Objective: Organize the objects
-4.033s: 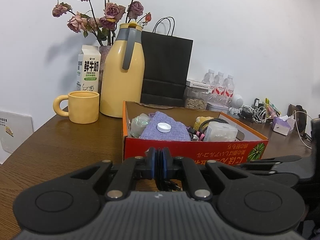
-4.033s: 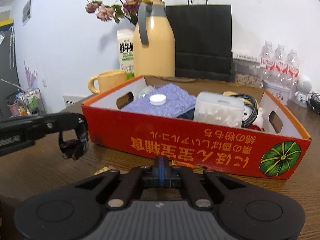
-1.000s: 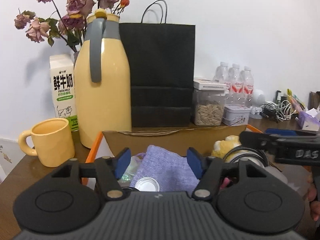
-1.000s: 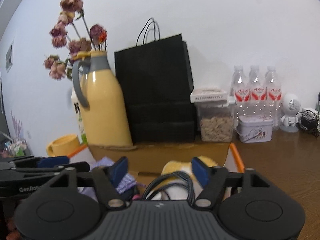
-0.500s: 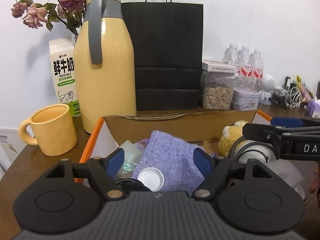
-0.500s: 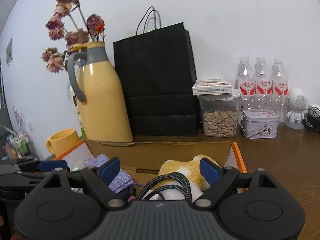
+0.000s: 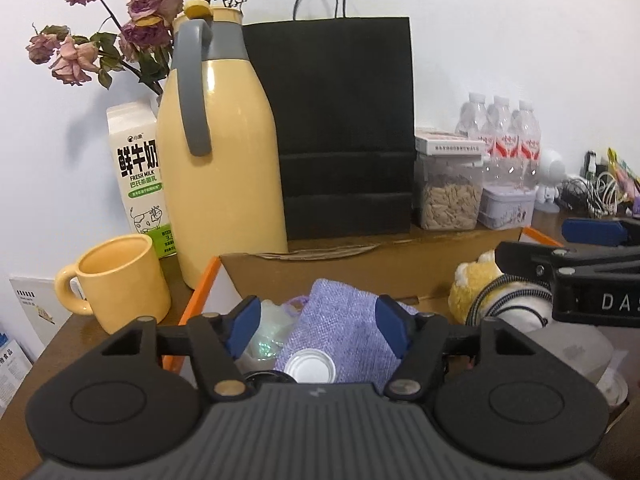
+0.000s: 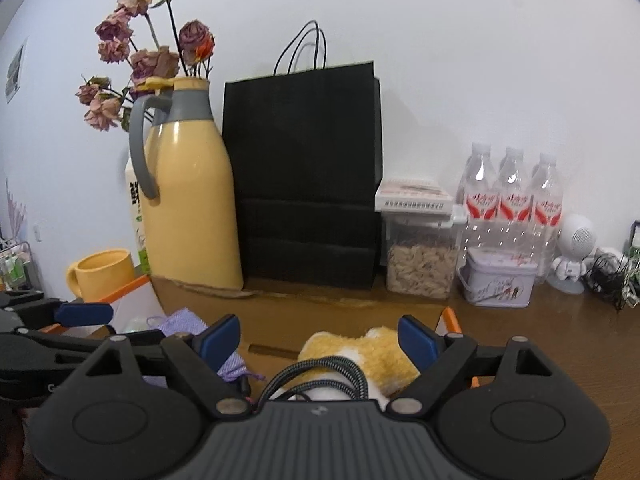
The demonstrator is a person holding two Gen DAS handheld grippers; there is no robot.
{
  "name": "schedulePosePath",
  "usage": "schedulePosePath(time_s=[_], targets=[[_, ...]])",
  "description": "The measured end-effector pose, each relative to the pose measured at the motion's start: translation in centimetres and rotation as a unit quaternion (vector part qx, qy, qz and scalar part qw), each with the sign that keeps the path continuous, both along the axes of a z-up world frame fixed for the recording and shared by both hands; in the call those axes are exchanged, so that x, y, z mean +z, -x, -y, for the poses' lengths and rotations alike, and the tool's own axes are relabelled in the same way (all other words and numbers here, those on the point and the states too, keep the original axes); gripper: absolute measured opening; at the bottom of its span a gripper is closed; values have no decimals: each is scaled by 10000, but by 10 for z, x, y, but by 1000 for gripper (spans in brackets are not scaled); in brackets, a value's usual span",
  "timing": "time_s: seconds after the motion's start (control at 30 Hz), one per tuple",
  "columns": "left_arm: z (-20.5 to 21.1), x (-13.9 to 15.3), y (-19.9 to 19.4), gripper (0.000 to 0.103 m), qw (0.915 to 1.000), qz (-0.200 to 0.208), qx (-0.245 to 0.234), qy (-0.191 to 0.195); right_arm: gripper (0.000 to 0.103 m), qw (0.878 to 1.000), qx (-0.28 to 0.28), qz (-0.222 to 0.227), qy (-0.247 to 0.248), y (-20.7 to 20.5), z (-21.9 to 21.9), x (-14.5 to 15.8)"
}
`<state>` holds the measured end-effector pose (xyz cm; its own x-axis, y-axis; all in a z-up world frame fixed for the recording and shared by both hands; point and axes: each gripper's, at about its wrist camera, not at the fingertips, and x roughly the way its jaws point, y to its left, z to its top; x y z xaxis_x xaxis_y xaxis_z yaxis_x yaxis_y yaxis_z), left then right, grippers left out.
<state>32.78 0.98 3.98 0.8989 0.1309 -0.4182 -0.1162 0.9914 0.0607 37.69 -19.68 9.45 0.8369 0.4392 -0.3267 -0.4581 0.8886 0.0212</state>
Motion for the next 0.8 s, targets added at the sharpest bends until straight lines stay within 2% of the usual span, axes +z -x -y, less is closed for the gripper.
schedulePosePath(time_s=[0.37,0.4,0.53,0.63,0.7,0.8], targets=[[-1,-13,-8,66,9999,-163,-2,16,85,9999,-107,-48,54,-10,-3,-10],[-1,-13,-7,69,9999,-140,-3,38,85,9999,-107,-45,51,-9,-3,-10],[-4,-9,0,95,9998,-25,-76,174,86,9999,-79,-85,11,-9,-2,-9],[-6,-1,12,102,9995,155,-82,254,89,9999,-59,7,-117,0,3,-1],[-9,8,25,103,9987,347,-80,375,98,9998,-26,126,-182,10,6,7],[-12,20,50,103,9976,528,-70,450,103,9993,104,277,-249,32,12,21]])
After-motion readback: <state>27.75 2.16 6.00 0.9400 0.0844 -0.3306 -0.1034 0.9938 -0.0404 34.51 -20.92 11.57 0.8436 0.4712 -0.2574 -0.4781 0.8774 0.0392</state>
